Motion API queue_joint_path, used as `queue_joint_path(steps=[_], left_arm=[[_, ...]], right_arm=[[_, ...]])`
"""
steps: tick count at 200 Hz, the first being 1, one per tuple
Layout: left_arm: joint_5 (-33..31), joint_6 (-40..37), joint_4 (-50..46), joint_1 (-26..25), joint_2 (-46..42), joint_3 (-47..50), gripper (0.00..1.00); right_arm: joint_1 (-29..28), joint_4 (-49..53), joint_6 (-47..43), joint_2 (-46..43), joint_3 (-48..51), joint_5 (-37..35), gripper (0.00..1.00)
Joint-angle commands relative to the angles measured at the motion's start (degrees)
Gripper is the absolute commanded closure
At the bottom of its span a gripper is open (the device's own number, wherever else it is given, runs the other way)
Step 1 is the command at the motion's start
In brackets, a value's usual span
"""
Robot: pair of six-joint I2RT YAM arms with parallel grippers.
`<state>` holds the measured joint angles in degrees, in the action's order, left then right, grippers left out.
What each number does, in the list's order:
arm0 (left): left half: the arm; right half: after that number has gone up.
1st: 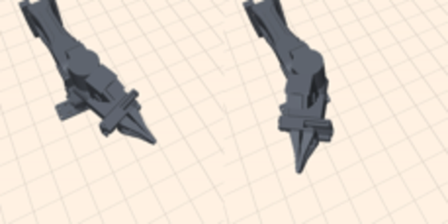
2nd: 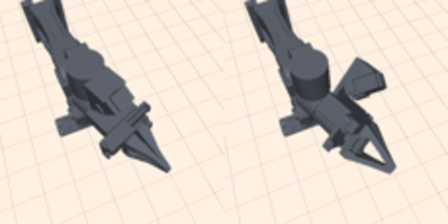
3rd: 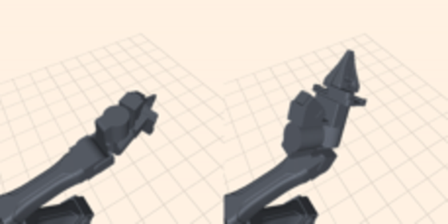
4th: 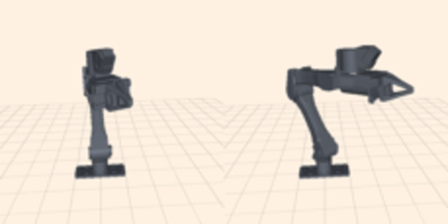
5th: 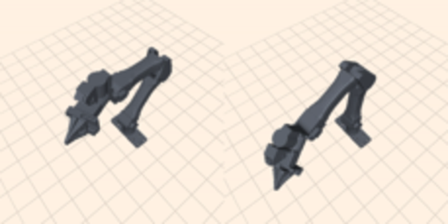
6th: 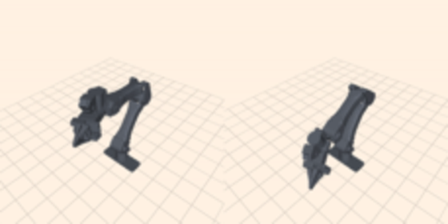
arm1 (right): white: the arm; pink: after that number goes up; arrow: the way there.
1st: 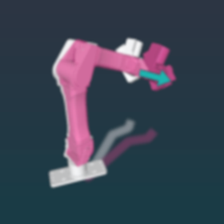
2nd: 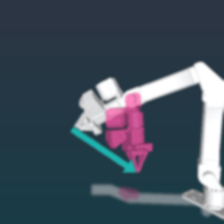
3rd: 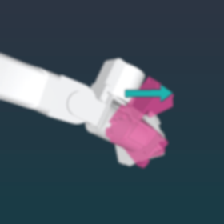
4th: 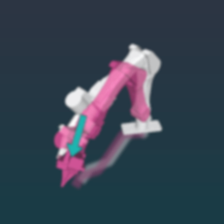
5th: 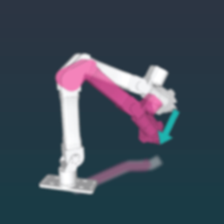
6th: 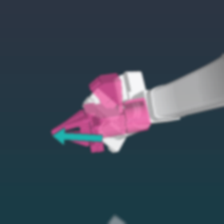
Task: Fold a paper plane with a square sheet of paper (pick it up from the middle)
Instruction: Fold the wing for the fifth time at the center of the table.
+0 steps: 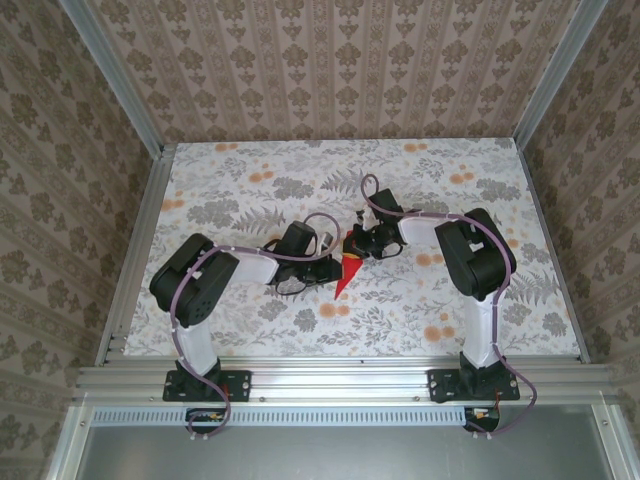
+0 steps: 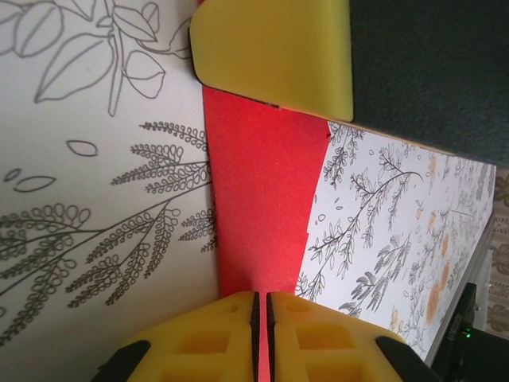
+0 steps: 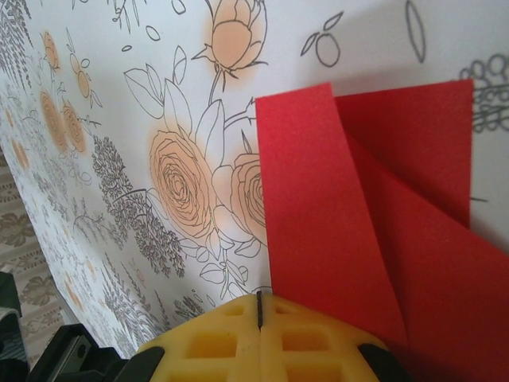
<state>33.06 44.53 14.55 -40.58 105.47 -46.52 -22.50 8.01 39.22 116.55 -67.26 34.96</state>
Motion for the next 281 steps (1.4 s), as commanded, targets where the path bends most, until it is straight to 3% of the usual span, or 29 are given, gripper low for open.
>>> queue_joint_path(steps=[1, 144, 205, 219, 235, 281], left_arm=[[0.1, -3.34, -10.02, -2.16, -0.08, 1.81, 0.87], [-4.56, -8.03, -21.3, -7.27, -5.23, 4.33, 0.89], [-6.76, -8.24, -27.22, -8.11, -13.88, -0.43, 0.85], [-8.57, -8.22, -27.94, -8.02, -15.31, -2.32, 0.82], [-12.35, -7.78, -29.52, -8.0, -16.55, -4.3, 0.79], [-27.41, -10.86, -39.89, -9.78, -15.89, -13.88, 0.53]], right_arm=[[0.09, 7.26, -1.12, 3.92, 0.34, -7.26, 0.95], [0.04, 8.22, -0.81, 4.23, 0.12, -8.65, 0.95], [-0.18, 11.22, -1.01, -3.6, -5.04, -3.63, 0.91], [-0.24, 11.89, -0.36, -6.72, -6.7, -3.38, 0.85], [0.37, 11.18, 1.59, -11.54, -6.3, -5.13, 0.71], [5.14, 9.9, 4.37, -24.94, 2.13, -13.76, 0.43]])
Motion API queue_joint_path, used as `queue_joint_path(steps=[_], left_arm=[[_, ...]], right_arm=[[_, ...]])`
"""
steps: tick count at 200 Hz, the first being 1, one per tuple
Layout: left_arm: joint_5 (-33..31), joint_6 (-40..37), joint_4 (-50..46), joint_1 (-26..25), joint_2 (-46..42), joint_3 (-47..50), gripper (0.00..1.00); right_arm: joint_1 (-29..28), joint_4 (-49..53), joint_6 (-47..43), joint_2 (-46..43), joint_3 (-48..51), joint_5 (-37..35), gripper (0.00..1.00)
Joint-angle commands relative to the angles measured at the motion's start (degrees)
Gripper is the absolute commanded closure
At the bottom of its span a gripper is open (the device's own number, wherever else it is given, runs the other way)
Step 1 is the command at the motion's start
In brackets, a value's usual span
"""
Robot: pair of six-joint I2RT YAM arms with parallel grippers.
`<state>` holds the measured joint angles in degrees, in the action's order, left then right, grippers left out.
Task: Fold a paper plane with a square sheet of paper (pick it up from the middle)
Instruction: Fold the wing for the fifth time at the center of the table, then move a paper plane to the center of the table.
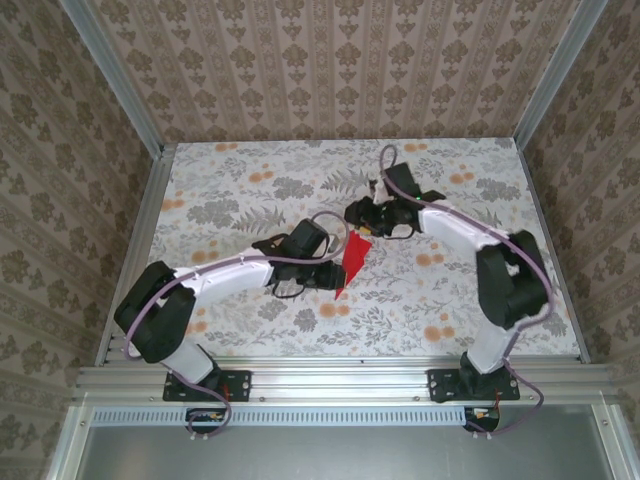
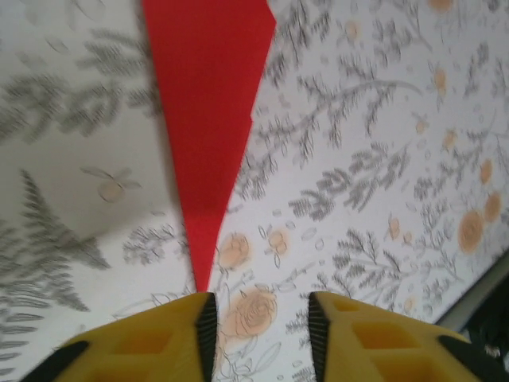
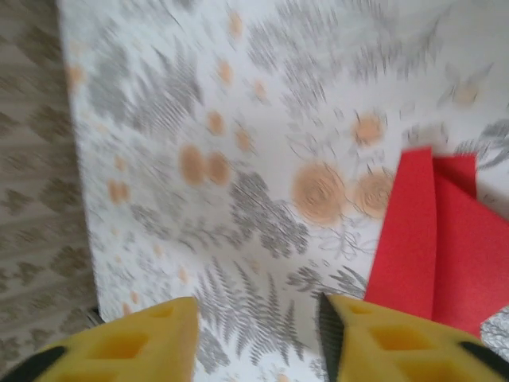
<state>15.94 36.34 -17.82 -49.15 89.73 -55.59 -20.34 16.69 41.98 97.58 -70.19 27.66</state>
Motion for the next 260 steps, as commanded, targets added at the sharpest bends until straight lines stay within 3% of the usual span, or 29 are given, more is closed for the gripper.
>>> queue_joint_path(steps=[1, 51, 96, 137, 187, 233, 260], left_arm=[[-10.66, -2.71, -7.64, -1.3, -0.08, -4.97, 0.53], [-21.01, -6.61, -15.83, -5.1, 10.76, -19.33, 0.35], [-27.45, -8.56, -23.88, -7.88, 23.8, -34.55, 0.34], [-31.45, -7.96, -30.16, -8.41, 31.48, -42.12, 0.5], [-32.27, -7.51, -31.31, -8.61, 34.35, -43.9, 0.67], [-32.79, -7.67, -29.02, -7.86, 30.59, -41.65, 0.93], [-27.49, -5.98, -23.87, -6.18, 25.8, -37.22, 0.98]], right_arm=[[3.13, 1.19, 1.62, -6.29, 5.33, -6.71, 0.42], [13.68, -5.24, 3.86, -19.61, 21.01, -6.15, 0.15], [18.91, -7.13, 0.42, -26.04, 27.91, -3.6, 0.04], [19.63, -5.06, -1.76, -28.79, 29.57, -4.89, 0.03], [19.63, -4.9, -1.64, -29.62, 30.01, -4.67, 0.03], [19.63, -5.6, -1.99, -29.6, 30.41, -2.75, 0.05], [19.04, -5.5, -2.5, -29.89, 31.03, -2.41, 0.07]])
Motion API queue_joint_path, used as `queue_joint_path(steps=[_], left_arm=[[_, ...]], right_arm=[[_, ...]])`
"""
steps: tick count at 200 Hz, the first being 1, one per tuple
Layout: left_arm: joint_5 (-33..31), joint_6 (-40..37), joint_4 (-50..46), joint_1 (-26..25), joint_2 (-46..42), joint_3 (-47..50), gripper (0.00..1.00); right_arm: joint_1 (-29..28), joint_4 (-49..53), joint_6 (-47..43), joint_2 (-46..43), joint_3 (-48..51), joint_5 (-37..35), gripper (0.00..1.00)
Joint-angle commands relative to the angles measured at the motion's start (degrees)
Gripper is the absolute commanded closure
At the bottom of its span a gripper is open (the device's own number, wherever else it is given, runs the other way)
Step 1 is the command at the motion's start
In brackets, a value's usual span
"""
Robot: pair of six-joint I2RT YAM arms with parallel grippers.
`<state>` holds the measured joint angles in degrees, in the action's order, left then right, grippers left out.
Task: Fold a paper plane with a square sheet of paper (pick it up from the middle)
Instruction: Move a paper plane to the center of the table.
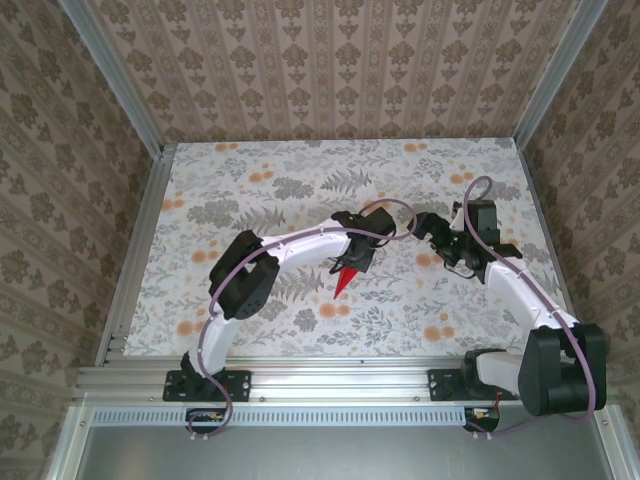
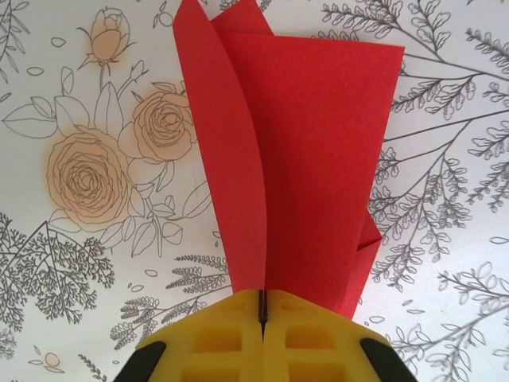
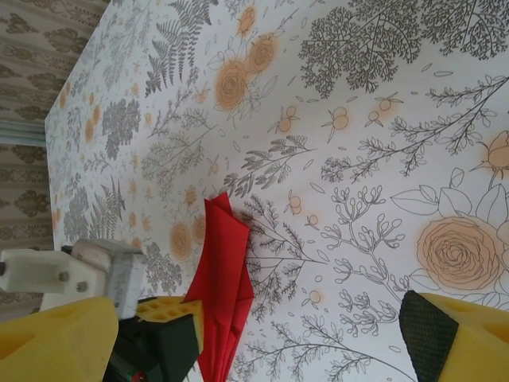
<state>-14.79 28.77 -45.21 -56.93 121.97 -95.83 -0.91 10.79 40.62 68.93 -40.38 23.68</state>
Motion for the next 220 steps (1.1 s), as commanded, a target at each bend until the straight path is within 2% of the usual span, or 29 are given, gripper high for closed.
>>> queue_joint_path(steps=[1, 26, 58, 88, 136, 189, 220], left_arm=[[3.47, 1.65, 3.8, 1.75, -6.59, 3.28, 0.99], [11.02, 5.55, 11.5, 4.68, -11.78, 10.22, 1.0], [21.8, 12.55, 27.54, 9.43, -17.82, 22.08, 1.0], [26.6, 20.32, 42.7, 12.72, -20.44, 32.56, 1.0], [28.64, 28.13, 55.49, 14.59, -18.99, 41.21, 1.0], [28.15, 30.02, 57.34, 14.56, -18.43, 44.12, 1.0], [27.46, 30.53, 57.2, 14.66, -18.79, 45.3, 1.0]], right_arm=[[-0.44, 0.48, -1.15, -1.2, 1.24, 1.51, 0.07], [-3.13, 2.37, -1.85, -1.42, 1.35, -0.43, 0.1], [-9.17, 6.15, -2.3, -1.57, 0.74, -5.49, 0.17], [-16.55, 7.8, -0.36, -1.8, 0.2, -12.87, 0.23], [-24.74, 5.5, 2.44, 2.02, -1.52, -17.19, 0.32], [-31.52, 3.55, 2.72, 12.34, -7.92, -18.16, 0.53], [-33.76, 4.37, 2.45, 18.27, -13.06, -18.59, 0.6]])
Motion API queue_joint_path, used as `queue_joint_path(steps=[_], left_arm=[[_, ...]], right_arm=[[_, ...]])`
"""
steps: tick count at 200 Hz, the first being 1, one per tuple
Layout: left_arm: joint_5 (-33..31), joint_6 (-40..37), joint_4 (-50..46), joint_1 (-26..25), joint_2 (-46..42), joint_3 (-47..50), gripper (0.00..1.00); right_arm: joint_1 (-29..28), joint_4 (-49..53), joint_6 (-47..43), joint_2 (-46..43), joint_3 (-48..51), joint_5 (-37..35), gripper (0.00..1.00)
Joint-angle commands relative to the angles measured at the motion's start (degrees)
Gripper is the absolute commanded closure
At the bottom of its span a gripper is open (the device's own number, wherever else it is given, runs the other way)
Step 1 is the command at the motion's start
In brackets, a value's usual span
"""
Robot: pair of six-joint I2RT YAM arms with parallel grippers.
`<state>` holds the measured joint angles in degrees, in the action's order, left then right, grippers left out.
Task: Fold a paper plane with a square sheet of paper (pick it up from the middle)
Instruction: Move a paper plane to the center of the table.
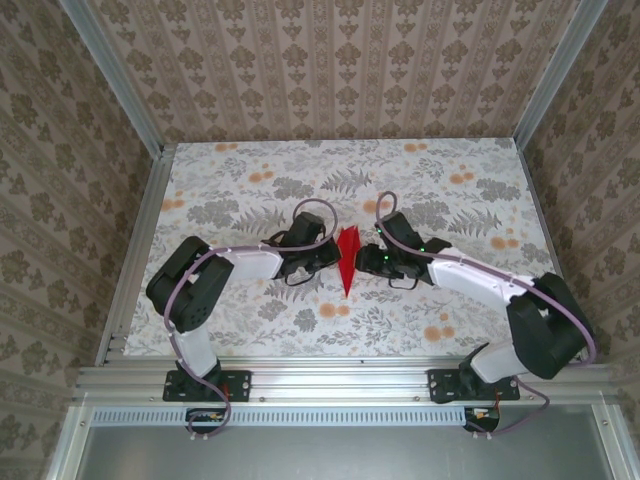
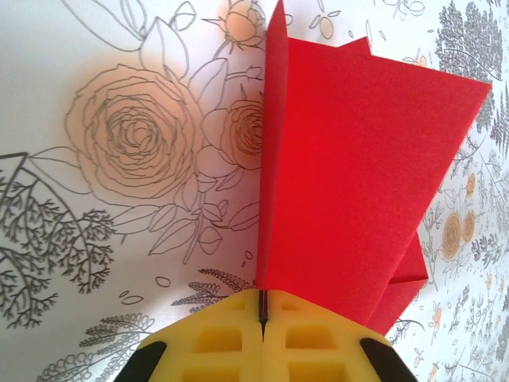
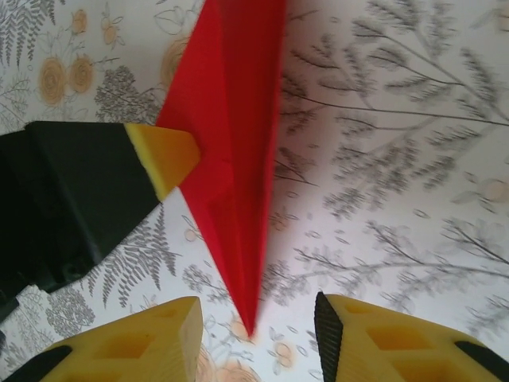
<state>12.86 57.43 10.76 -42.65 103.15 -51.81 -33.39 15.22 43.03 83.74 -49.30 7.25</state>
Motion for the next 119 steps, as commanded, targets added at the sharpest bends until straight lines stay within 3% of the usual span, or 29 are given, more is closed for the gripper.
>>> queue_joint_path(steps=[1, 65, 119], left_arm=[[-0.2, 1.89, 1.16, 0.43, -0.01, 1.32, 1.0], [0.58, 3.23, 2.95, 1.11, 0.38, 3.45, 1.0], [1.64, 2.62, 3.3, 1.3, 0.23, 3.14, 1.0]], right_arm=[[-1.3, -0.04, 0.04, 3.53, -4.27, -2.15, 0.6], [-1.77, 0.39, -0.09, 11.78, -9.02, -1.29, 0.63], [-1.8, -0.25, -1.36, 11.13, -9.41, -0.27, 0.65]])
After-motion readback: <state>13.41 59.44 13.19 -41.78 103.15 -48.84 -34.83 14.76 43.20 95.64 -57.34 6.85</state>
